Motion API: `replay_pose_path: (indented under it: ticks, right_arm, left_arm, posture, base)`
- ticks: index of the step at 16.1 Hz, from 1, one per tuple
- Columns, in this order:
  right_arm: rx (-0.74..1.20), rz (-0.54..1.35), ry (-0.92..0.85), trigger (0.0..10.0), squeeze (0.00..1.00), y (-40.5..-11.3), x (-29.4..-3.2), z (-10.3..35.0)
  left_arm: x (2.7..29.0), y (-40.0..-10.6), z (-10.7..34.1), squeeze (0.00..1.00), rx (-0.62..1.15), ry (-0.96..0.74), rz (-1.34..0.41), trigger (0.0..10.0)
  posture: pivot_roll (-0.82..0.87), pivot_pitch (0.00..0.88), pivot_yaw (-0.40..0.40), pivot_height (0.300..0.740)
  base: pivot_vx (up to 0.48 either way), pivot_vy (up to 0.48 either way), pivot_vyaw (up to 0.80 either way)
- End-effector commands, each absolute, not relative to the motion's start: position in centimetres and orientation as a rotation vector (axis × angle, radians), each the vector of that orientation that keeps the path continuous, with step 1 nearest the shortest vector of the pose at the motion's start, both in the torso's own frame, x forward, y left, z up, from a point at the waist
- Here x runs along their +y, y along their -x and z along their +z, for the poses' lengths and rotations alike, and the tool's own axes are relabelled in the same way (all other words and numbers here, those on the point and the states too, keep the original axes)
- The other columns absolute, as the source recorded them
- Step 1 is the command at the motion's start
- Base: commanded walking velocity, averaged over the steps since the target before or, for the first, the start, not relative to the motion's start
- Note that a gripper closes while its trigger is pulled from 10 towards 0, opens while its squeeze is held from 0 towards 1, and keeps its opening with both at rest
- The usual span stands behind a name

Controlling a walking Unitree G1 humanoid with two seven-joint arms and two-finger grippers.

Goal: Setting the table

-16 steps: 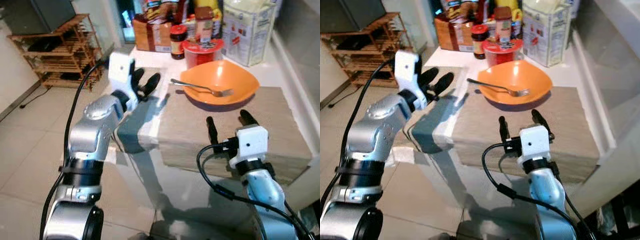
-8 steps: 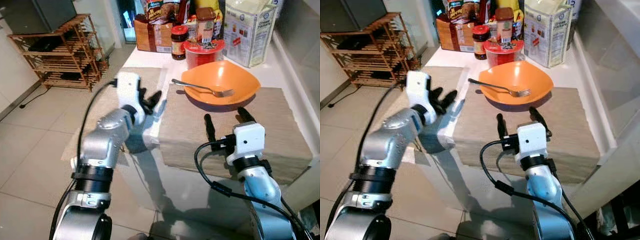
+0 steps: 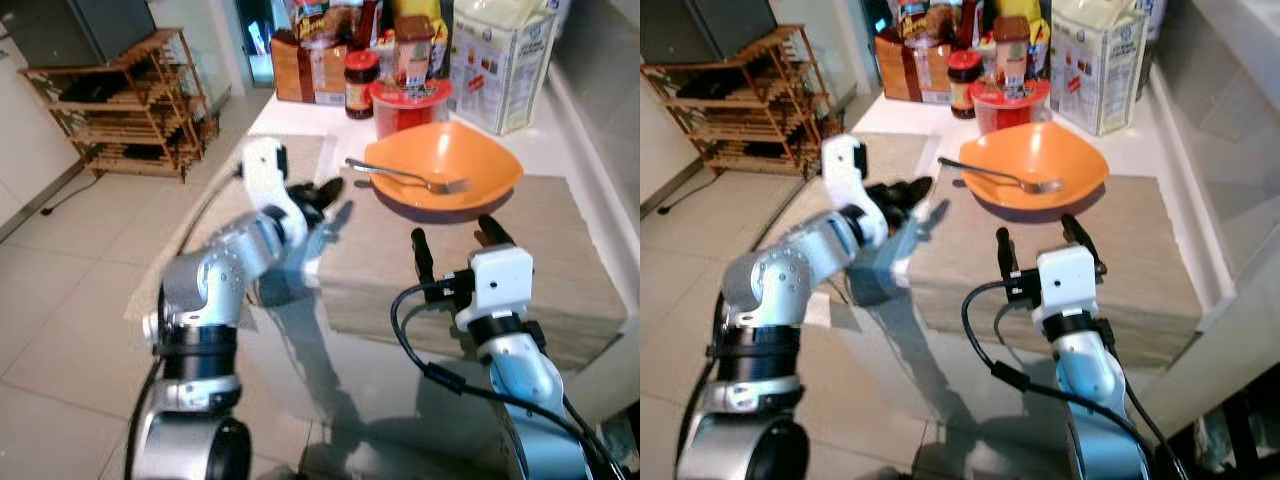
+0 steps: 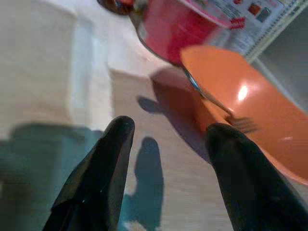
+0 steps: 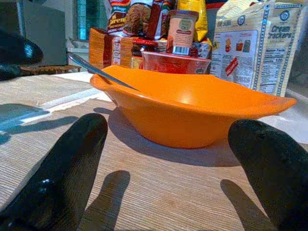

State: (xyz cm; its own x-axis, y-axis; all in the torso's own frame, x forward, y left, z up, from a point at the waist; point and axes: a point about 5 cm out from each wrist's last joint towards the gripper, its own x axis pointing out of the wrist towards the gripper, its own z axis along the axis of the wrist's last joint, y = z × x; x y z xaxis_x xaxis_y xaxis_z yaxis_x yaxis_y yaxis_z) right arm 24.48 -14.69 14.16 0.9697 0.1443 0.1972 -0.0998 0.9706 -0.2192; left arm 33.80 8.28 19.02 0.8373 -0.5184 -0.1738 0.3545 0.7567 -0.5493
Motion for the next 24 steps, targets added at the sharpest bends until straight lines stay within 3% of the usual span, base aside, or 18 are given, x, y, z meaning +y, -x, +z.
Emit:
replay_pose_path:
  ticks: [1,8,21,22,24]
  right_arm:
    - [-0.233,0.132,0.201,10.0,0.0,-24.4,-14.5,14.5]
    - [-0.237,0.142,0.198,10.0,0.0,-24.5,-14.2,14.5]
    - [-0.227,0.14,0.205,10.0,0.0,-24.3,-14.4,14.2]
    - [-0.223,0.141,0.204,10.0,0.0,-24.3,-14.4,14.1]
    - [-0.213,0.146,0.203,10.0,0.0,-23.5,-14.9,14.0]
  left_arm:
    - [8.8,-33.9,19.8,0.0,0.319,0.573,-0.469,10.0]
    - [7.9,-33.8,21.4,0.0,0.368,0.726,-0.5,10.0]
    - [4.3,-33.5,21.7,0.0,0.432,0.655,-0.639,10.0]
    - [4.2,-33.4,21.7,0.0,0.428,0.642,-0.646,10.0]
    - [5.9,-33.5,21.3,0.0,0.307,0.374,-0.601,10.0]
  posture:
    - [-0.18,0.0,0.136,0.722]
    - [-0.18,0.0,0.139,0.722]
    - [-0.2,0.0,0.145,0.722]
    - [-0.2,0.0,0.144,0.722]
    - [-0.2,0.0,0.136,0.722]
  base:
    - [0.0,0.0,0.0]
    - [0.0,0.0,0.0]
    - [0.0,0.0,0.0]
    - [0.0,0.0,0.0]
    - [0.0,0.0,0.0]
